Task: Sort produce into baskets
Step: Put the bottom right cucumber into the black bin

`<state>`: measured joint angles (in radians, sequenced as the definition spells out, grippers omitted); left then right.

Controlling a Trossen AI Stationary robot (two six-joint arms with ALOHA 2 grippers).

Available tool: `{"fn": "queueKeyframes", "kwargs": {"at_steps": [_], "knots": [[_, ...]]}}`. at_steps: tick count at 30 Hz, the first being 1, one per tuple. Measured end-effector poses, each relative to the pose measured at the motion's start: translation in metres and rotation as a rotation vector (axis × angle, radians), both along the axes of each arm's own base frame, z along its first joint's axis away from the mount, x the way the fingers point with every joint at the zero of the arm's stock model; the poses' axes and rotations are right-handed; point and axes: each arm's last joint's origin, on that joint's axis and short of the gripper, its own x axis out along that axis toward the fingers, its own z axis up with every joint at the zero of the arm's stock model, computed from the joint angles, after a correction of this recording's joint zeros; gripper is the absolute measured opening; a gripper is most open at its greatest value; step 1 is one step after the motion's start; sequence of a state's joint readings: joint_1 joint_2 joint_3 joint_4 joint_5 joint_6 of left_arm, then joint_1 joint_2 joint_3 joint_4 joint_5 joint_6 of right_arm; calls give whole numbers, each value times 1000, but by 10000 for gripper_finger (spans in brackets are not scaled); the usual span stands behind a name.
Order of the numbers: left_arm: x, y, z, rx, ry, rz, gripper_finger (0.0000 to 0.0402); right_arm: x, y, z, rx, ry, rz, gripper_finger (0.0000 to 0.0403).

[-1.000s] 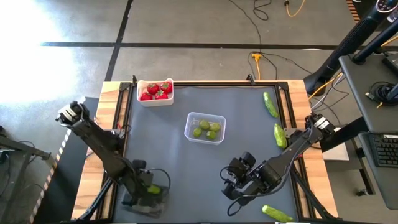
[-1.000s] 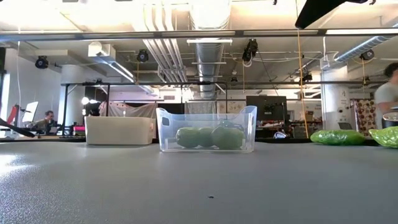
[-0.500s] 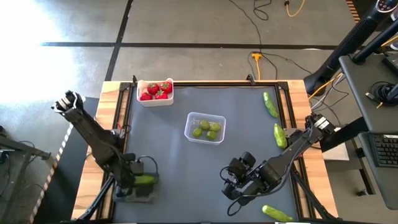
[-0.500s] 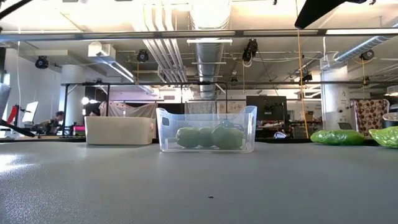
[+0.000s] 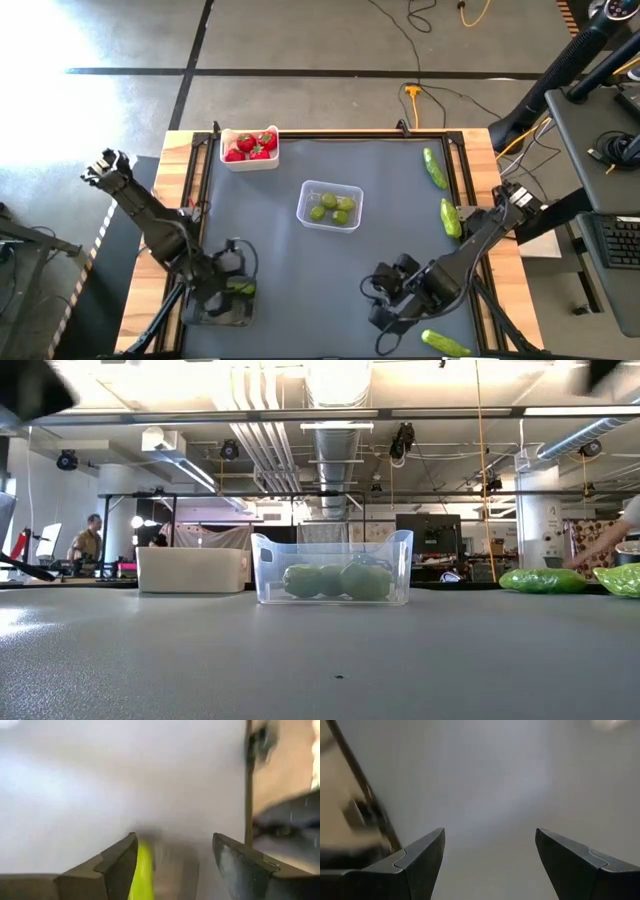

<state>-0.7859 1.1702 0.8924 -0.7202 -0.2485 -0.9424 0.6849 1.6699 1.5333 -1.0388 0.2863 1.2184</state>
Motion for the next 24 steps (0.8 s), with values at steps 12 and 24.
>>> {"fn": "queueKeyframes", "kwargs": {"at_steps": [12, 24], "knots": [[89, -6, 19, 53, -280, 4, 214, -49, 65, -60, 238, 630, -21, 302], [116, -5, 26, 144, -304, -61, 200, -59, 95, -105, 245, 789, 74, 361]]}}
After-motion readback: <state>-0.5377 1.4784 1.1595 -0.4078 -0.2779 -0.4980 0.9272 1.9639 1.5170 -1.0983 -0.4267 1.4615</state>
